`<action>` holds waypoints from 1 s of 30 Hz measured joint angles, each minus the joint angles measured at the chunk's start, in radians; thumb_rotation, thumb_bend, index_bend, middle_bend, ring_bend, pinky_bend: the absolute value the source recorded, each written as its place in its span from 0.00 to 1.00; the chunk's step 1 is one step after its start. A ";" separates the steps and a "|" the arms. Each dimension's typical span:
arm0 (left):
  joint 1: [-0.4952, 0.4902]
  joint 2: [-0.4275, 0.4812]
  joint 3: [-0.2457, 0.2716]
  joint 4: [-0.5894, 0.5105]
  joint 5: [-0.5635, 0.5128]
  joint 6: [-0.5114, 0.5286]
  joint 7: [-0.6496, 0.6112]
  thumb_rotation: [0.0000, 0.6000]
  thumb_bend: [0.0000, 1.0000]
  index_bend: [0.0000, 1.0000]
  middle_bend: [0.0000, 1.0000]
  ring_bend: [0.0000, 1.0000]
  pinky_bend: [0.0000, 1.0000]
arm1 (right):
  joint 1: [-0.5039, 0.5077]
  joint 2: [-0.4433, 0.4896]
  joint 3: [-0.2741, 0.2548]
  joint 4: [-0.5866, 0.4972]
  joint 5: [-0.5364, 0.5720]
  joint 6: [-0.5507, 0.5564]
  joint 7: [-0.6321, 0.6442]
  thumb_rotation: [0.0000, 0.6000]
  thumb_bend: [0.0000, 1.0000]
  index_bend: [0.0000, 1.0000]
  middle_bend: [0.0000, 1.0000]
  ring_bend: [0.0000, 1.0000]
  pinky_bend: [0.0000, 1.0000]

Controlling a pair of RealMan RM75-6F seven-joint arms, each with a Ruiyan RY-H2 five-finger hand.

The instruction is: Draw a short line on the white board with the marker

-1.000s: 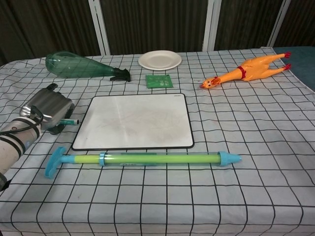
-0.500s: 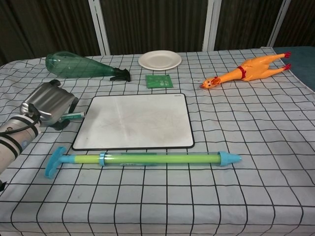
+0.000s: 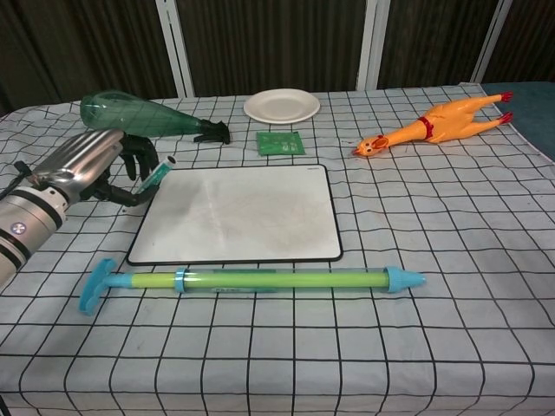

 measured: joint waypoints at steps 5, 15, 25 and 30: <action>-0.018 -0.017 -0.022 -0.015 0.045 0.034 -0.312 1.00 0.53 0.78 0.75 0.52 0.33 | 0.001 0.000 0.000 -0.002 0.002 -0.002 0.000 1.00 0.33 0.00 0.00 0.00 0.07; -0.107 -0.156 -0.074 0.085 0.074 0.041 -0.394 1.00 0.52 0.78 0.75 0.52 0.33 | 0.008 0.012 0.001 -0.004 0.008 -0.009 0.023 1.00 0.33 0.00 0.00 0.00 0.07; -0.157 -0.261 -0.080 0.247 0.063 -0.011 -0.373 1.00 0.52 0.78 0.75 0.52 0.33 | 0.009 0.024 -0.003 -0.002 -0.003 -0.001 0.052 1.00 0.33 0.00 0.00 0.00 0.07; -0.168 -0.289 -0.074 0.283 0.067 -0.014 -0.369 1.00 0.51 0.78 0.75 0.52 0.33 | 0.009 0.026 -0.005 -0.003 -0.005 0.000 0.056 1.00 0.33 0.00 0.00 0.00 0.07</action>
